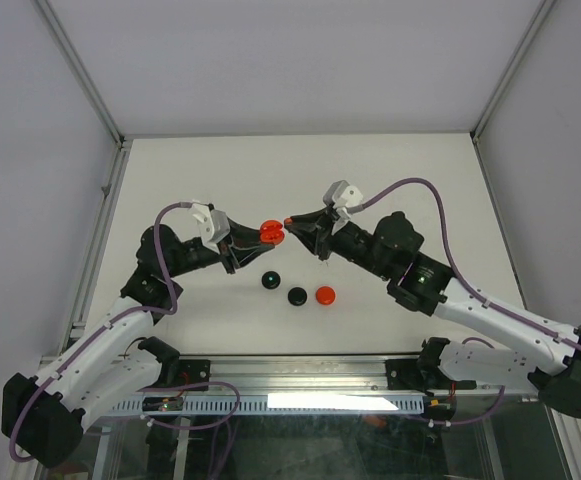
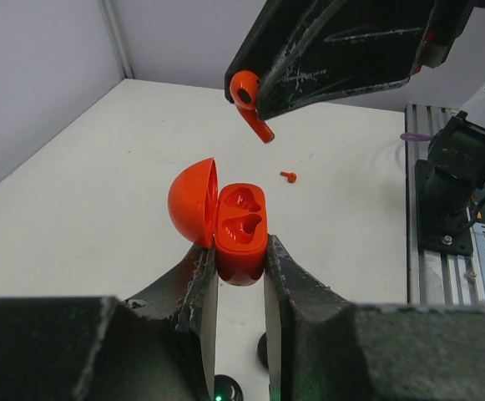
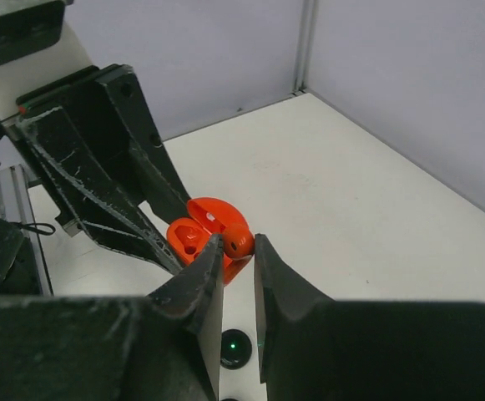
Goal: Insert the wireless bluetooth earbuds into the charging case
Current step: Place the earbud in the charging case.
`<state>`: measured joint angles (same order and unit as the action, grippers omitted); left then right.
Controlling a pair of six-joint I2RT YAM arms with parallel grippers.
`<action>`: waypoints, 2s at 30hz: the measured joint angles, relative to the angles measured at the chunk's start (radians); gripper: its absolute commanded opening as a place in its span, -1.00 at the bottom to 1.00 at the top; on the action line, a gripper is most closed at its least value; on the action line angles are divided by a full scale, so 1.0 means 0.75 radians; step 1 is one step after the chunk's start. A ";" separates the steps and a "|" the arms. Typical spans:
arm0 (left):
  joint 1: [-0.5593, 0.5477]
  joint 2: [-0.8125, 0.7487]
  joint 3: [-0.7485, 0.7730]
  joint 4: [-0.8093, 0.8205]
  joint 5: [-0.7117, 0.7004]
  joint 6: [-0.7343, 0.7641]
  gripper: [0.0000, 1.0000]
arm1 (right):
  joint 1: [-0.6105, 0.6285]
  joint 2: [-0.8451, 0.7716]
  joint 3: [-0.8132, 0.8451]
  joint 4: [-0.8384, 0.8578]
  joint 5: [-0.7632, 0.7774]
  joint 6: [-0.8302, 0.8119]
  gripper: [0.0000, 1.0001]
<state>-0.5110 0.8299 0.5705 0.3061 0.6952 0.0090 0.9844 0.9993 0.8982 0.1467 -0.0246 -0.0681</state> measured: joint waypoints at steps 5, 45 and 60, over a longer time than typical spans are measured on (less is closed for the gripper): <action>0.000 -0.007 -0.019 0.041 0.031 -0.003 -1.00 | 0.038 0.016 -0.034 0.074 -0.058 -0.049 -0.86; 0.019 -0.017 -0.077 0.227 0.053 -0.358 -1.00 | 0.142 0.044 -0.107 0.208 -0.040 -0.226 -0.77; 0.030 -0.028 -0.105 0.253 0.063 -0.381 -1.00 | 0.142 0.045 -0.107 0.166 -0.077 -0.211 -0.45</action>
<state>-0.4889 0.8085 0.4919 0.4961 0.7425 -0.2771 1.0908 1.0332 0.8177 0.2714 -0.0822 -0.2260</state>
